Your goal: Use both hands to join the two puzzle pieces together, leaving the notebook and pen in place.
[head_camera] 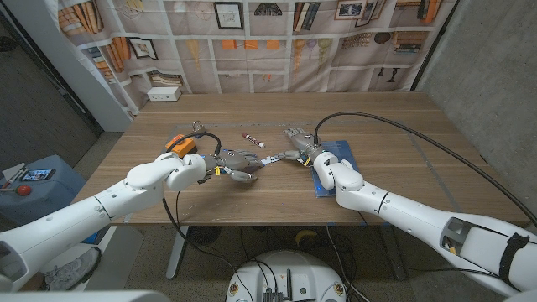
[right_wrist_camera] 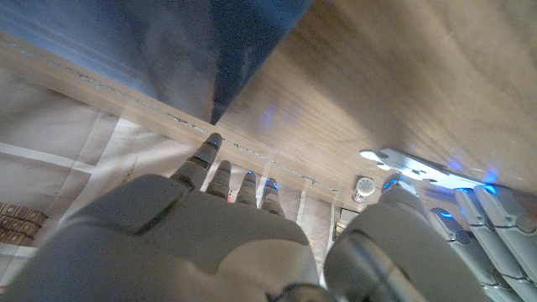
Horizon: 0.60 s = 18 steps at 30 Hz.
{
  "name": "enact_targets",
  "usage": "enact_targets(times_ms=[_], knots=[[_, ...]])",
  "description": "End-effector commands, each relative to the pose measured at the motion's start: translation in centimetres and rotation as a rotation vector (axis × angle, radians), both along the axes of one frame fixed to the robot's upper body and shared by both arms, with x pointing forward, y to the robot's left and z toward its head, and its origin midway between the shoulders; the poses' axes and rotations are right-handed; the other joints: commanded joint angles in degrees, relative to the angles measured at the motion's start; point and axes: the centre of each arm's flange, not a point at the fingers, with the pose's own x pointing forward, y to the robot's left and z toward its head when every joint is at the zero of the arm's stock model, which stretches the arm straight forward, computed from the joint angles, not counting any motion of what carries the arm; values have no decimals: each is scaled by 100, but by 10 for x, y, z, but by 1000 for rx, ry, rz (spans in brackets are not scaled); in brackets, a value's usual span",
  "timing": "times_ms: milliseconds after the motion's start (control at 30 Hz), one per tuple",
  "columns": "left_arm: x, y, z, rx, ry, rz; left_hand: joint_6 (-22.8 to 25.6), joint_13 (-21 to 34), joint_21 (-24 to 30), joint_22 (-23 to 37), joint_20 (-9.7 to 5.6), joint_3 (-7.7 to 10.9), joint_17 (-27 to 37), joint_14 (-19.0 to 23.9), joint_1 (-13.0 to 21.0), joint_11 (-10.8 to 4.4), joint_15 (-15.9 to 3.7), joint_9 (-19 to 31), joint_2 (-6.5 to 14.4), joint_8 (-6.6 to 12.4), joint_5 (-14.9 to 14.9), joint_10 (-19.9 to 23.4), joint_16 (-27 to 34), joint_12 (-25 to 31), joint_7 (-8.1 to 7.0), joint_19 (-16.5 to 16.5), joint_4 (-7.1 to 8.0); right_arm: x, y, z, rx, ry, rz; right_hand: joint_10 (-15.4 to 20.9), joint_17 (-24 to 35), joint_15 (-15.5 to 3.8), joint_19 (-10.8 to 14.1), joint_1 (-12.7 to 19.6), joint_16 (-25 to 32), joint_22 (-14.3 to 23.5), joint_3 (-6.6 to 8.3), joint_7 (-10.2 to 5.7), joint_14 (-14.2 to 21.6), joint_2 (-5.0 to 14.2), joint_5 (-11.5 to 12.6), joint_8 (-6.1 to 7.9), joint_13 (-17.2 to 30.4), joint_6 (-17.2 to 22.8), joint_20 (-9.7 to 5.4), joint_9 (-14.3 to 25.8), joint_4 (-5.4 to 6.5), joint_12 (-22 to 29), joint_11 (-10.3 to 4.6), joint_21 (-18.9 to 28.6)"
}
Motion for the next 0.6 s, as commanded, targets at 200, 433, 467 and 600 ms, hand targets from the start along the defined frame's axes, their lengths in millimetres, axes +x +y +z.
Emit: enact_targets(times_ms=[200,433,467,600], knots=[[0,2,-1,-3,-2,1,63,2,18,8,-400,21,14,32,46,-20,-517,30,523,29,-7,39,-10,3,8,-39,-27,3,4,-4,-11,4,-12,-85,-10,4,3,59,7,15,27,-19,-53,45,39,42,10,-48,4,0,-55,32,7,31],[0,2,-1,-3,-3,3,61,2,15,8,-401,20,14,33,46,-14,-517,31,524,28,-7,36,-10,1,15,-38,-29,4,5,-4,-10,7,-17,-86,-24,5,10,80,9,15,32,-26,-56,55,47,53,10,-36,7,1,-74,37,6,35],[0,2,-1,-5,-3,3,60,2,15,8,-399,20,14,34,46,-16,-521,31,523,27,-7,36,-10,1,12,-37,-30,4,6,-5,-11,7,-17,-88,-25,5,10,82,9,15,32,-22,-58,56,48,53,9,-36,6,1,-76,37,5,35],[1,3,-1,-3,-5,2,60,2,13,8,-400,21,14,35,46,-24,-520,31,524,27,-7,34,-10,-1,9,-37,-32,4,6,-6,-8,11,-24,-89,-32,4,13,95,10,15,37,-28,-58,66,52,59,9,-29,10,1,-86,39,10,36]])
